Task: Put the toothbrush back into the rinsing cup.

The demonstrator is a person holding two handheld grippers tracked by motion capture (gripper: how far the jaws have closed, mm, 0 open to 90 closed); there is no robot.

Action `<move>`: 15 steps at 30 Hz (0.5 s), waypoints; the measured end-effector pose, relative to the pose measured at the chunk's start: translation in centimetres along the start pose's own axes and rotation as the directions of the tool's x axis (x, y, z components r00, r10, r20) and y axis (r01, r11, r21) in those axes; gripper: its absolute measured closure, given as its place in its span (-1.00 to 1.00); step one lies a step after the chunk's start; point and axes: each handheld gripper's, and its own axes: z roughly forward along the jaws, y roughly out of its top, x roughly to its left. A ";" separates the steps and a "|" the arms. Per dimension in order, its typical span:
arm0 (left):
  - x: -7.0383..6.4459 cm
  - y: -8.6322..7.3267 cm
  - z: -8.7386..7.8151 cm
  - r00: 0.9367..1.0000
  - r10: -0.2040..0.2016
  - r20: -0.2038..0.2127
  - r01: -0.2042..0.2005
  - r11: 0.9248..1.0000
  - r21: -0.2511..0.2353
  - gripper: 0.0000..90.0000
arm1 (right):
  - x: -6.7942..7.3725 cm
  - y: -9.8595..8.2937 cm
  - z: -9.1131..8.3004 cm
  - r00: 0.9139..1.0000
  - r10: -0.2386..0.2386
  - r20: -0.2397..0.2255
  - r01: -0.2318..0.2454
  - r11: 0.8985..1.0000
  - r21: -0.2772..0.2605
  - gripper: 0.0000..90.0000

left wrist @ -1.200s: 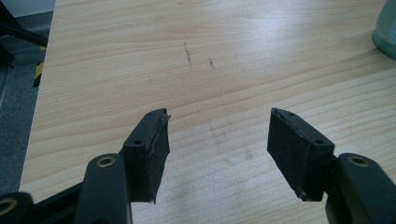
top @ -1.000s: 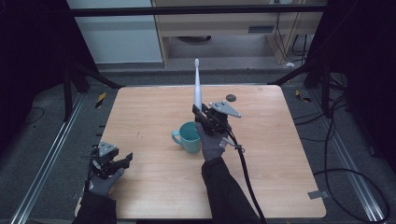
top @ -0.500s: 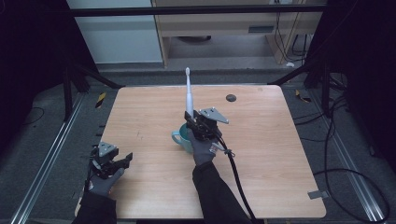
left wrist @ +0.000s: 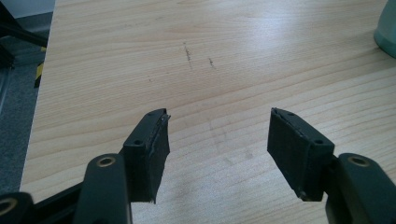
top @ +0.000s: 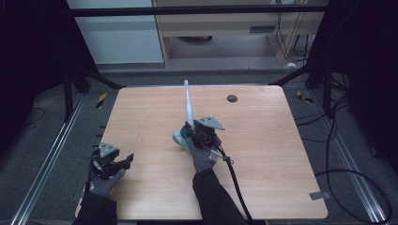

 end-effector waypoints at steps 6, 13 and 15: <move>0.0 0.0 0.0 1.000 -0.001 0.000 0.001 1.000 0.000 -0.16 | 0.0 -0.1 -0.1 1.000 -0.012 0.006 0.012 1.000 0.021 0.46; 0.0 0.0 0.0 1.000 0.000 0.000 0.000 1.000 0.000 -0.16 | 0.0 0.0 -0.4 1.000 -0.028 -0.001 0.028 0.999 0.044 0.43; 0.0 0.0 0.0 1.000 0.000 -0.001 0.000 1.000 0.001 -0.16 | 0.1 0.0 -0.4 1.000 -0.026 -0.009 0.027 0.999 0.043 0.41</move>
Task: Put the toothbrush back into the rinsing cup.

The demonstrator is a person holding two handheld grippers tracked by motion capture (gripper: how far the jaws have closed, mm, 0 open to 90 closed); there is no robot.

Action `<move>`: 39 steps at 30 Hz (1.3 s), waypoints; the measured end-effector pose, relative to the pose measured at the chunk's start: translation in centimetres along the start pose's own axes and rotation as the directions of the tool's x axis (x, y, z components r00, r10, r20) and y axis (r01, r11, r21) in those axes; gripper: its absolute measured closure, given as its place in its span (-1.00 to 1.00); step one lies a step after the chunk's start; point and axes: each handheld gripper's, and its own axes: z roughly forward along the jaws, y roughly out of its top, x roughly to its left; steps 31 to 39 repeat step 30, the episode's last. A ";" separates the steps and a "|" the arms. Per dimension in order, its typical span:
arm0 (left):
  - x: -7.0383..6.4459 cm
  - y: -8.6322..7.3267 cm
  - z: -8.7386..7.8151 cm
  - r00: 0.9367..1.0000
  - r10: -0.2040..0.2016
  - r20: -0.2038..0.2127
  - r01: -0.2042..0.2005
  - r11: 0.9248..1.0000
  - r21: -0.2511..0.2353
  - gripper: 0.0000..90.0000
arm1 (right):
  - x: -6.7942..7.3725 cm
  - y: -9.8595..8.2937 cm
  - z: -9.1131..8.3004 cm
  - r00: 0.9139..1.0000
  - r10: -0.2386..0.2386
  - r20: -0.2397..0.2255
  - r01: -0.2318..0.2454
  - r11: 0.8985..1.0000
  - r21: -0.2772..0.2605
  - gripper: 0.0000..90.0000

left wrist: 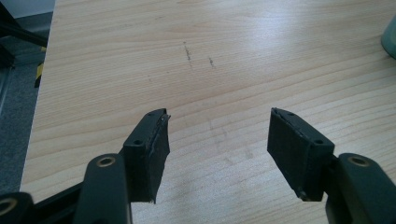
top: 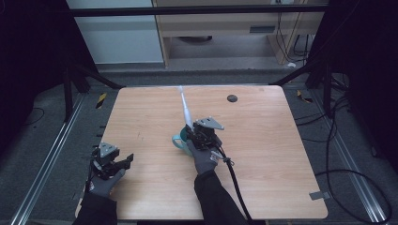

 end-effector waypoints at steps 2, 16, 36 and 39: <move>0.0 0.0 0.0 1.000 0.000 0.001 0.000 1.000 0.000 -0.15 | 0.0 0.1 -0.3 1.000 0.001 -0.020 -0.001 1.000 -0.004 0.29; -0.1 0.0 0.0 1.000 0.001 0.001 -0.001 1.000 0.000 -0.17 | -3.3 1.2 -6.9 0.997 -0.075 -0.024 0.074 0.996 -0.059 -0.28; -0.2 -0.3 0.5 0.999 0.022 0.034 -0.023 1.000 0.015 -0.23 | -12.4 -2.4 -12.6 0.991 -0.089 0.100 0.082 0.994 0.075 -0.40; -0.2 -0.3 0.5 0.999 0.022 0.034 -0.023 1.000 0.015 -0.23 | -12.4 -2.4 -12.6 0.991 -0.089 0.100 0.082 0.994 0.075 -0.40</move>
